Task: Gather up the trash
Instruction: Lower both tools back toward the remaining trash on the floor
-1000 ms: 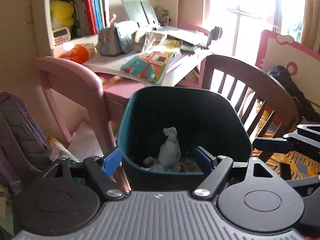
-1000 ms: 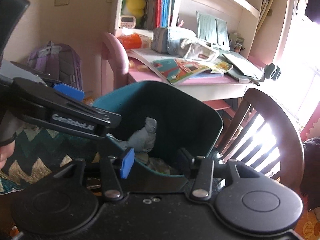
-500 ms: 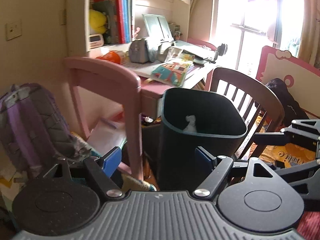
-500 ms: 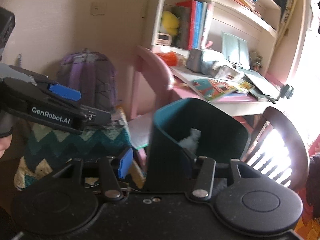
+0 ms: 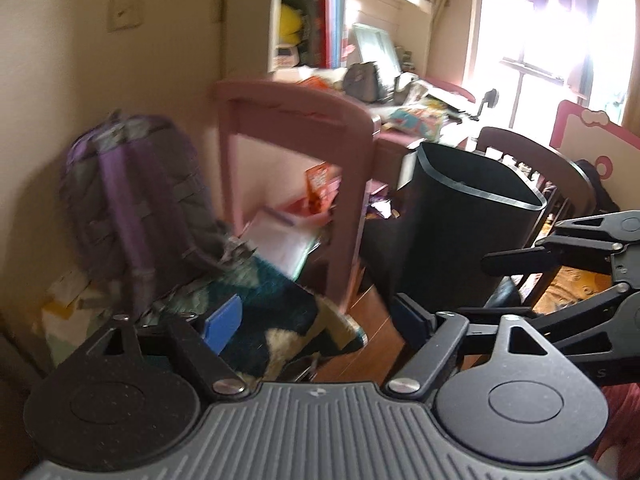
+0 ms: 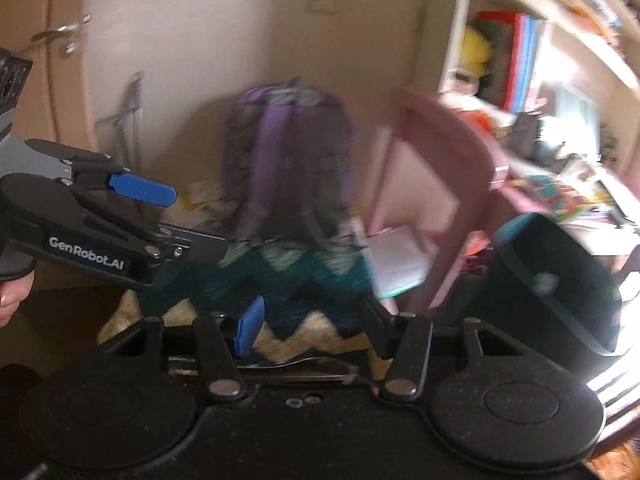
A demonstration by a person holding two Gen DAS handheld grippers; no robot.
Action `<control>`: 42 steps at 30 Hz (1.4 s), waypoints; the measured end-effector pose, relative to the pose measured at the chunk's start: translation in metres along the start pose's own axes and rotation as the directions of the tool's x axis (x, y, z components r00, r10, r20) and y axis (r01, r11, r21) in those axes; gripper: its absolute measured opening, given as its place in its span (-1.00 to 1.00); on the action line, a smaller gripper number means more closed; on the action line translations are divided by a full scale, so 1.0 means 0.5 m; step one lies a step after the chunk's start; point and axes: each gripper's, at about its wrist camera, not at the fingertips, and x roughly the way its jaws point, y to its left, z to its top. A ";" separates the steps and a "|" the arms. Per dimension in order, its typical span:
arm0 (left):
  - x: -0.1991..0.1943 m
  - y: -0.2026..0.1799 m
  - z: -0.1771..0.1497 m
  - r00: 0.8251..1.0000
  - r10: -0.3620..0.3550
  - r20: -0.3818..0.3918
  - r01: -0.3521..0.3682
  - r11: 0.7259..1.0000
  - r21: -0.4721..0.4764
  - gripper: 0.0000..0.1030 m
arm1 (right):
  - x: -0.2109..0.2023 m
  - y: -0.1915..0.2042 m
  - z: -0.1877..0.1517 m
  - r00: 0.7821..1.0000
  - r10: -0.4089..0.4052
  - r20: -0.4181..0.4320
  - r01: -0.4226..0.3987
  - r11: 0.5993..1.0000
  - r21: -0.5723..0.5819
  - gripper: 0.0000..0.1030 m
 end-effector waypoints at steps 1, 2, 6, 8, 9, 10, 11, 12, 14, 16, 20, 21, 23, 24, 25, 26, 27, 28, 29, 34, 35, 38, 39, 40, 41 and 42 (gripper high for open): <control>-0.004 0.023 -0.020 1.000 0.005 -0.003 -0.005 1.000 -0.014 0.75 | 0.021 0.021 -0.005 1.000 0.020 -0.008 -0.020 1.000 -0.010 0.03; -0.007 0.044 -0.039 1.000 0.007 -0.004 -0.008 1.000 -0.030 0.79 | 0.045 0.045 -0.012 0.999 0.040 -0.017 -0.040 0.999 -0.024 0.03; -0.011 0.129 -0.119 0.999 0.033 -0.006 -0.033 0.996 -0.077 0.79 | 0.137 0.134 -0.045 0.993 0.109 -0.051 -0.113 0.991 -0.078 0.04; -0.008 0.175 -0.163 0.998 0.059 -0.014 -0.061 0.993 -0.105 0.84 | 0.179 0.170 -0.062 0.987 0.146 -0.073 -0.152 0.984 -0.089 0.04; -0.006 0.194 -0.181 0.997 0.074 -0.016 -0.075 0.991 -0.111 0.87 | 0.206 0.187 -0.070 0.982 0.170 -0.086 -0.178 0.980 -0.088 0.04; -0.003 0.216 -0.204 0.995 0.095 -0.014 -0.096 0.989 -0.113 0.92 | 0.224 0.202 -0.079 0.978 0.187 -0.093 -0.195 0.977 -0.085 0.04; 0.000 0.233 -0.224 0.993 0.113 -0.012 -0.114 0.987 -0.110 0.93 | 0.248 0.217 -0.088 0.974 0.200 -0.104 -0.209 0.974 -0.087 0.04; 0.006 0.250 -0.243 0.991 0.130 -0.014 -0.130 0.986 -0.106 0.93 | 0.272 0.233 -0.097 0.971 0.210 -0.117 -0.221 0.970 -0.096 0.04; 0.024 0.283 -0.282 0.987 0.157 -0.032 -0.160 0.982 -0.101 0.94 | 0.315 0.257 -0.117 0.964 0.225 -0.139 -0.241 0.964 -0.111 0.04; 0.047 0.319 -0.324 0.982 0.179 -0.060 -0.184 0.978 -0.101 0.94 | 0.361 0.282 -0.140 0.957 0.238 -0.168 -0.260 0.958 -0.124 0.04; 0.106 0.395 -0.416 0.974 0.173 -0.147 -0.192 0.973 -0.127 0.94 | 0.464 0.316 -0.182 0.938 0.256 -0.234 -0.289 0.950 -0.120 0.04; 0.120 0.412 -0.442 0.972 0.166 -0.168 -0.188 0.974 -0.127 0.94 | 0.490 0.325 -0.195 0.931 0.262 -0.253 -0.298 0.948 -0.116 0.04; 0.156 0.441 -0.490 0.962 0.171 -0.211 -0.198 0.974 -0.114 0.94 | 0.545 0.341 -0.221 0.916 0.270 -0.295 -0.313 0.944 -0.106 0.04; 0.176 0.456 -0.515 0.957 0.171 -0.233 -0.199 0.974 -0.104 0.94 | 0.571 0.350 -0.236 0.908 0.276 -0.315 -0.320 0.942 -0.100 0.04; 0.192 0.466 -0.537 0.953 0.172 -0.250 -0.200 0.975 -0.094 0.94 | 0.593 0.357 -0.251 0.901 0.279 -0.333 -0.327 0.940 -0.097 0.04; 0.209 0.477 -0.558 0.949 0.171 -0.265 -0.199 0.976 -0.083 0.94 | 0.618 0.365 -0.265 0.894 0.278 -0.352 -0.330 0.939 -0.096 0.04; 0.226 0.489 -0.578 0.943 0.164 -0.289 -0.193 0.978 -0.077 0.94 | 0.642 0.372 -0.279 0.886 0.278 -0.370 -0.334 0.938 -0.095 0.04; 0.253 0.507 -0.593 0.933 0.134 -0.334 -0.178 0.979 -0.104 0.94 | 0.667 0.380 -0.295 0.877 0.280 -0.390 -0.341 0.935 -0.095 0.04; 0.268 0.526 -0.608 0.931 0.113 -0.347 -0.170 0.976 -0.139 0.94 | 0.689 0.388 -0.311 0.869 0.279 -0.410 -0.346 0.933 -0.099 0.04; 0.334 0.556 -0.685 0.924 0.096 -0.369 -0.142 0.985 -0.099 0.94 | 0.795 0.427 -0.381 0.828 0.272 -0.490 -0.384 0.913 -0.141 0.04; 0.343 0.553 -0.699 0.926 0.090 -0.368 -0.125 0.990 -0.072 0.94 | 0.813 0.433 -0.394 0.818 0.273 -0.505 -0.393 0.908 -0.146 0.04; 0.373 0.537 -0.759 0.925 0.077 -0.373 -0.080 0.997 0.008 0.94 | 0.866 0.454 -0.435 0.793 0.270 -0.546 -0.415 0.896 -0.159 0.04; 0.385 0.533 -0.779 0.921 0.078 -0.381 -0.074 0.997 0.025 0.94 | 0.883 0.462 -0.449 0.782 0.274 -0.560 -0.428 0.889 -0.162 0.04; 0.401 0.529 -0.804 0.914 0.081 -0.398 -0.070 0.997 0.042 0.94 | 0.901 0.470 -0.464 0.772 0.275 -0.574 -0.439 0.882 -0.168 0.04; 0.419 0.526 -0.828 0.906 0.088 -0.414 -0.071 0.996 0.055 0.94 | 0.916 0.479 -0.476 0.762 0.275 -0.586 -0.449 0.876 -0.173 0.04; 0.438 0.526 -0.855 0.896 0.089 -0.434 -0.069 0.996 0.063 0.94 | 0.931 0.487 -0.491 0.752 0.275 -0.599 -0.460 0.869 -0.179 0.04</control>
